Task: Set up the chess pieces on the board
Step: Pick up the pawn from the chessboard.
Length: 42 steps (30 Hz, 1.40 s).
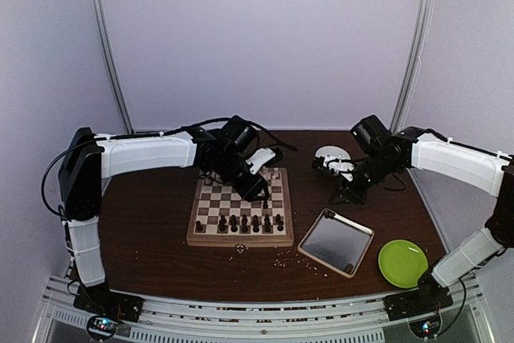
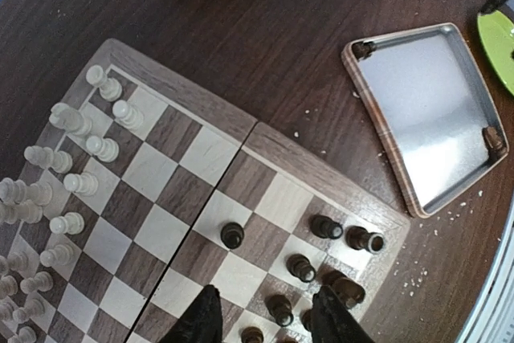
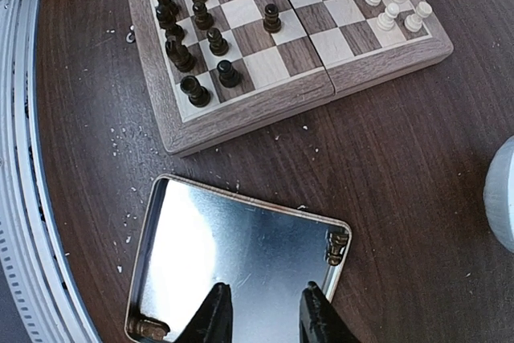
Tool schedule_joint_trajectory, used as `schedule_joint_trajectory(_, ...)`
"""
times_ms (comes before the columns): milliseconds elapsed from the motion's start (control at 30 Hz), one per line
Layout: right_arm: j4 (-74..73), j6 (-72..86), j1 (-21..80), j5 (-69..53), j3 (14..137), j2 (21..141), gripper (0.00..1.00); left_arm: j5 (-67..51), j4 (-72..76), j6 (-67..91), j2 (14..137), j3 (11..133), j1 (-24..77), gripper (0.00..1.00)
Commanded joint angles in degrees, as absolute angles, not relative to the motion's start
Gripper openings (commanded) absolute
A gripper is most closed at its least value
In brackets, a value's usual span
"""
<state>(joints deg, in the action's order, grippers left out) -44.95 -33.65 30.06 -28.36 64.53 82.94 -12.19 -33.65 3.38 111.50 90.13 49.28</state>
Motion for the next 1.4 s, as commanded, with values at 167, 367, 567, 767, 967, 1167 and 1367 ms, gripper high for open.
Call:
schedule_joint_trajectory(167,-43.5,-37.2,29.8,-27.9,63.7,82.8,0.29,-7.7,-34.5,6.8,118.8,96.0,49.1,0.39)
schedule_joint_trajectory(367,-43.5,-37.5,29.8,-27.0,63.2,82.3,0.29,-7.4,-35.0,6.8,121.4,98.0,49.1,0.37)
schedule_joint_trajectory(567,-43.5,-37.8,29.8,-26.5,63.0,82.6,0.29,-7.1,-34.9,6.4,123.7,98.6,49.1,0.34)
schedule_joint_trajectory(767,-43.8,-37.8,29.8,-27.5,63.3,83.0,0.28,-7.9,-34.9,6.5,124.4,98.9,49.1,0.28)
schedule_joint_trajectory(967,-43.9,-37.9,29.8,-27.2,63.2,83.5,0.27,-7.7,-34.9,6.3,124.4,98.7,49.1,0.15)
schedule_joint_trajectory(1167,-43.9,-38.1,29.8,-26.8,63.2,84.1,0.27,-6.2,-35.5,5.9,121.6,97.7,49.1,0.06)
schedule_joint_trajectory(1367,-44.0,-38.0,29.8,-27.0,63.2,84.8,0.27,-3.3,-36.4,5.9,111.8,90.5,46.8,0.06)
